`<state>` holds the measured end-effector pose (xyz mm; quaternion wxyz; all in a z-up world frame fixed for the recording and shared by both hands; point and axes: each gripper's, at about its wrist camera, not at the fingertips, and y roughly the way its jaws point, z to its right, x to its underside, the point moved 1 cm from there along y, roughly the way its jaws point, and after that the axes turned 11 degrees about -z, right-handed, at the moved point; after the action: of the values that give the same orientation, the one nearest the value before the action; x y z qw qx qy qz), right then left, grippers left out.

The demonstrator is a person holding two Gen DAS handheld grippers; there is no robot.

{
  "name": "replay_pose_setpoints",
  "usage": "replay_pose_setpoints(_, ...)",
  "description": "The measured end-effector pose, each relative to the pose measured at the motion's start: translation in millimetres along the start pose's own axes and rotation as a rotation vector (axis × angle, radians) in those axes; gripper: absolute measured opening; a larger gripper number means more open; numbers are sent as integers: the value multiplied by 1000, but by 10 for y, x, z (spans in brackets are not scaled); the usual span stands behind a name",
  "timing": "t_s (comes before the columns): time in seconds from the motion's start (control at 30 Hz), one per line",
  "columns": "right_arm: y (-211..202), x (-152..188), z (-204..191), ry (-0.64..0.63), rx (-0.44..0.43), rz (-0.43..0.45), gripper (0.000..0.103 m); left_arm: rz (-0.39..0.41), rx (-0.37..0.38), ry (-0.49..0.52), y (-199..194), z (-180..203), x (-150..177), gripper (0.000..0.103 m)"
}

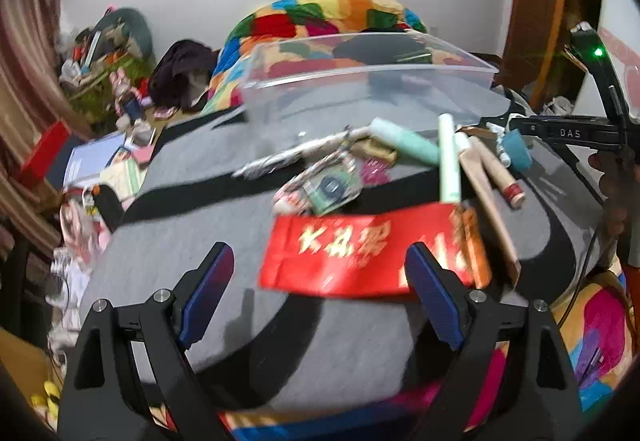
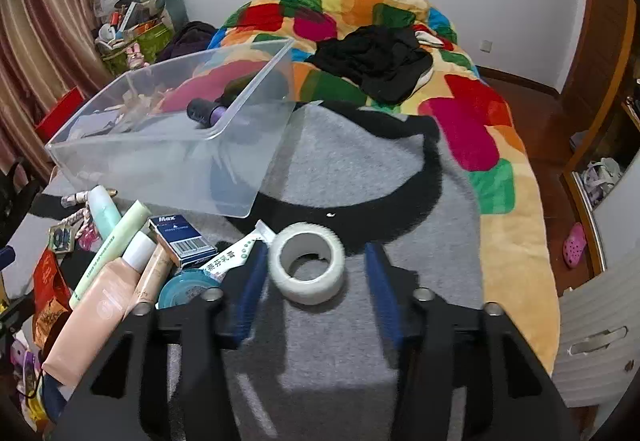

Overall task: Organize objects
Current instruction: 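Grasp the white tape roll with the right tool, then lift the white tape roll with the right tool while the left tool grasps the red packet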

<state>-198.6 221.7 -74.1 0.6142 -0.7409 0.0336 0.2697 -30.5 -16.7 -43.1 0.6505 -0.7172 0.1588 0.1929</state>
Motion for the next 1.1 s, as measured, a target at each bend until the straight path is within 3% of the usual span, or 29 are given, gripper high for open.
replay_pose_setpoints(0.13, -21, 36, -16, -7, 6, 12, 35, -14, 43, -36, -29, -85, 43, 88)
replay_pose_setpoints(0.3, -184, 125, 5, 9, -9, 38, 35, 15, 72, 24, -128, 103, -6, 88)
replay_pose_setpoints(0.4, -292, 205, 18, 20, -31, 50, 35, 15, 80, 62, -112, 257, -132, 89)
replay_pose_setpoints(0.53, -378, 327, -34, 19, -52, 55, 35, -16, 108, 25, 36, 359, -394, 89)
replay_pose_setpoints(0.67, -468, 436, -122, -1, -65, 70, 35, -27, 42, 54, 152, 466, -404, 87)
replay_pose_setpoints(0.9, -544, 566, -247, -28, -115, 81, 35, 15, -64, 127, 0, 389, -48, 80)
replay_pose_setpoints(1.1, -526, 697, -394, -54, -153, 70, 35, 21, -77, 61, -173, 59, 240, 80)
